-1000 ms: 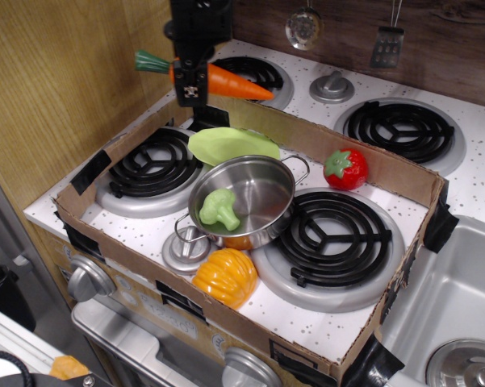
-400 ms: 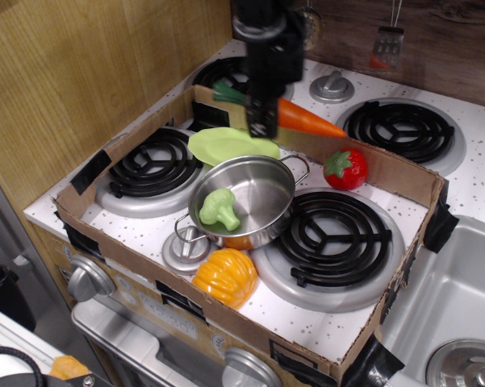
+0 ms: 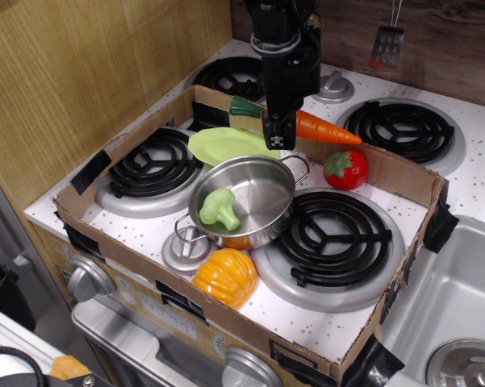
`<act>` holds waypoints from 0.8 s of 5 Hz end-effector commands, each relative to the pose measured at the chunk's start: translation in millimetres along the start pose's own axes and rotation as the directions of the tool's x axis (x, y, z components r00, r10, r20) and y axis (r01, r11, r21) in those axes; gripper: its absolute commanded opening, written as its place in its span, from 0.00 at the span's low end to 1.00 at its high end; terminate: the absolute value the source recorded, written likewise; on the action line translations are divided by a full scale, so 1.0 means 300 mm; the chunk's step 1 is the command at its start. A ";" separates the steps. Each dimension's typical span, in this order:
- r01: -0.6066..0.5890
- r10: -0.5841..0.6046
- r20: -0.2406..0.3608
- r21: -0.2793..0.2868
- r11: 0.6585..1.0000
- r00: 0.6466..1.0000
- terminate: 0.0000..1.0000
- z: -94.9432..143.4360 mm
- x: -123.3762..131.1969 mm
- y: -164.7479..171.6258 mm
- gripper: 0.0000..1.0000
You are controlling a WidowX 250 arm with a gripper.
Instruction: Put carrot on plate
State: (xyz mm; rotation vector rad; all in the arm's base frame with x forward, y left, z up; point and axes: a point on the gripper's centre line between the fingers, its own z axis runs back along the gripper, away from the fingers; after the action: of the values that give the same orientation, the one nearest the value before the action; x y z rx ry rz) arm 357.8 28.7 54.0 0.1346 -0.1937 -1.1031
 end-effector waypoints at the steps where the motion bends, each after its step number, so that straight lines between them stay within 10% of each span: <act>1: 0.005 -0.003 -0.027 0.071 0.997 1.000 0.00 0.064 -0.074 0.051 0.00; 2: 0.006 -0.003 -0.034 0.098 0.995 0.999 0.00 0.055 -0.110 0.073 0.00; 3: -0.016 0.015 0.015 0.078 0.997 1.000 0.00 0.048 -0.127 0.084 1.00; 4: -0.031 0.031 0.005 0.083 0.996 1.000 0.00 0.040 -0.116 0.080 1.00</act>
State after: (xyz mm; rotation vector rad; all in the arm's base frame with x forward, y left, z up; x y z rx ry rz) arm 358.4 69.5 45.3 0.1685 -0.2056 -1.0644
